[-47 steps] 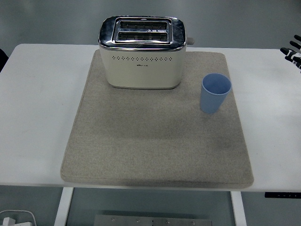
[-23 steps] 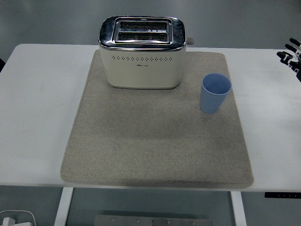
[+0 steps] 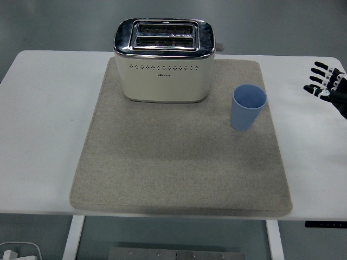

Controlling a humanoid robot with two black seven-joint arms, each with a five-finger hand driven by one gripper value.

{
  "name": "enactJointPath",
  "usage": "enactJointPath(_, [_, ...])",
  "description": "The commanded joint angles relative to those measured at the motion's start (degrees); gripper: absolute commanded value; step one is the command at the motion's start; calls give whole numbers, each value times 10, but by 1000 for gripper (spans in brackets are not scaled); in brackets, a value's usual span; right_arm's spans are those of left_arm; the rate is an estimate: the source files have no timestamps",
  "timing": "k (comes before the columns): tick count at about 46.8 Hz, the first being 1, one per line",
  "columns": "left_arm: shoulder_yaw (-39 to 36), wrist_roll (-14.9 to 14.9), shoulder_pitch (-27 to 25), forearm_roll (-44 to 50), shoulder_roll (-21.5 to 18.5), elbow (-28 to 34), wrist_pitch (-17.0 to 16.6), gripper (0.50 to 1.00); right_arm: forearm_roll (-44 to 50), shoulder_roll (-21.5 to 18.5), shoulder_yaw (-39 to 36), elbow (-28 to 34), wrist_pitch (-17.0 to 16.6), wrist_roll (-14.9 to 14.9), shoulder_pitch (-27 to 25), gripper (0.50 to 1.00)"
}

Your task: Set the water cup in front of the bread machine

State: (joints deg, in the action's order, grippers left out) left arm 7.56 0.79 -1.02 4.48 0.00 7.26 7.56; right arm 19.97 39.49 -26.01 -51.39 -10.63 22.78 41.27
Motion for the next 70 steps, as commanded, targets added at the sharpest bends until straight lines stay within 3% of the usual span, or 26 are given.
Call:
enactJointPath(1, [0, 0, 0, 0, 0, -1, 0, 1000, 26, 16, 0, -26, 0, 23, -15, 934])
enactJointPath(7, [0, 0, 0, 0, 0, -1, 0, 999, 76, 30, -1, -57, 2, 44, -30, 934])
enactJointPath(24, [0, 0, 0, 0, 0, -1, 0, 999, 88, 30, 2, -59, 3, 58, -31, 934])
enactJointPath(31, [0, 0, 0, 0, 0, -1, 0, 999, 168, 26, 1, -58, 10, 59, -41, 934])
enactJointPath(49, [0, 0, 0, 0, 0, -1, 0, 999, 239, -13, 3, -58, 37, 57, -42, 934])
enactJointPath(70, [0, 0, 0, 0, 0, 0, 0, 1000, 242, -58, 3, -55, 48, 40, -31, 934])
